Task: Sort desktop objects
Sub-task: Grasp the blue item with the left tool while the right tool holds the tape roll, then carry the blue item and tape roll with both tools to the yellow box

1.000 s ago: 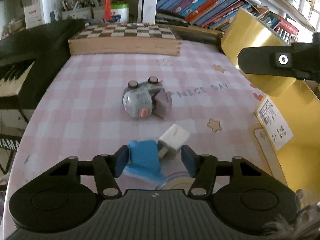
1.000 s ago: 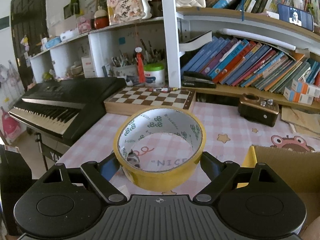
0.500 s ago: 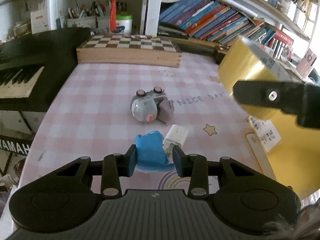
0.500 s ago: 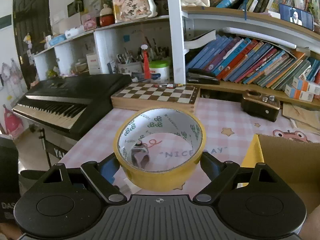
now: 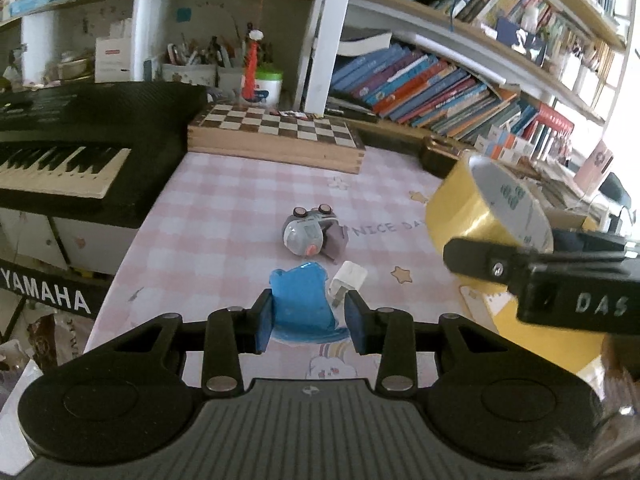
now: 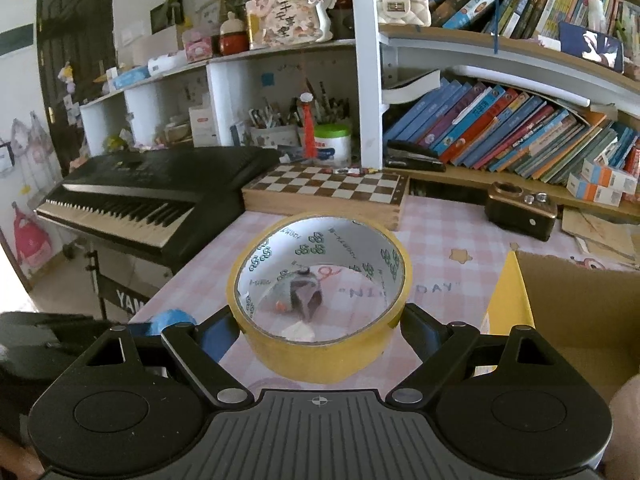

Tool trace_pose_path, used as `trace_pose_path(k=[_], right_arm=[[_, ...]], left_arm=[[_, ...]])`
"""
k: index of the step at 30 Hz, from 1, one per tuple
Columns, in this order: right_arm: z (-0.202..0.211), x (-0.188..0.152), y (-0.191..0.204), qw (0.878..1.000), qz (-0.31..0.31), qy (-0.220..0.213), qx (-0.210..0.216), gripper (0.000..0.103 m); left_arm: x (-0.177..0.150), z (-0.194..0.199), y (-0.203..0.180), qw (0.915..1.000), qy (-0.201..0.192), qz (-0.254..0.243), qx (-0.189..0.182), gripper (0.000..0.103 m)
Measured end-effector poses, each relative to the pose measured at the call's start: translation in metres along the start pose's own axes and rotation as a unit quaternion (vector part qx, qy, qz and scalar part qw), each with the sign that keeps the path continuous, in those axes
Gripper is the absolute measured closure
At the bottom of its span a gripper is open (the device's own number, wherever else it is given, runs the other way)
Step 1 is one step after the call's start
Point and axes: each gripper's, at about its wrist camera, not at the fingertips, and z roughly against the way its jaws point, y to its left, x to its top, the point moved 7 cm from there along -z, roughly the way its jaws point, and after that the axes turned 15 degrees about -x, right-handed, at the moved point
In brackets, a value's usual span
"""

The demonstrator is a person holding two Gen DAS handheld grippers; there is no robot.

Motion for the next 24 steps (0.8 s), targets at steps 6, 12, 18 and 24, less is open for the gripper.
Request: trace_pose_path(k=[6, 12, 18, 24], right_arm=[[0.021, -0.014, 0.009, 1.0, 0.011, 0.003, -0.001, 0.014], [0.044, -0.031, 0.02, 1.0, 0.015, 0.012, -0.003, 0.014], [0.066, -0.049, 0.031, 1.0, 0.016, 0.02, -0.004, 0.014], [0.09, -0.068, 0.038, 1.0, 0.008, 0.024, -0.01, 0.014]], left_arm=[[-0.009, 0.033, -0.001, 0.9998, -0.015, 0.008, -0.008, 0.071], [-0.02, 0.062, 0.0, 0.9994, -0.025, 0.016, -0.018, 0.078], [-0.032, 0.085, -0.002, 0.9985, -0.037, 0.025, -0.033, 0.079], [-0.05, 0.11, -0.009, 0.9983, -0.033, 0.02, -0.043, 0.079]])
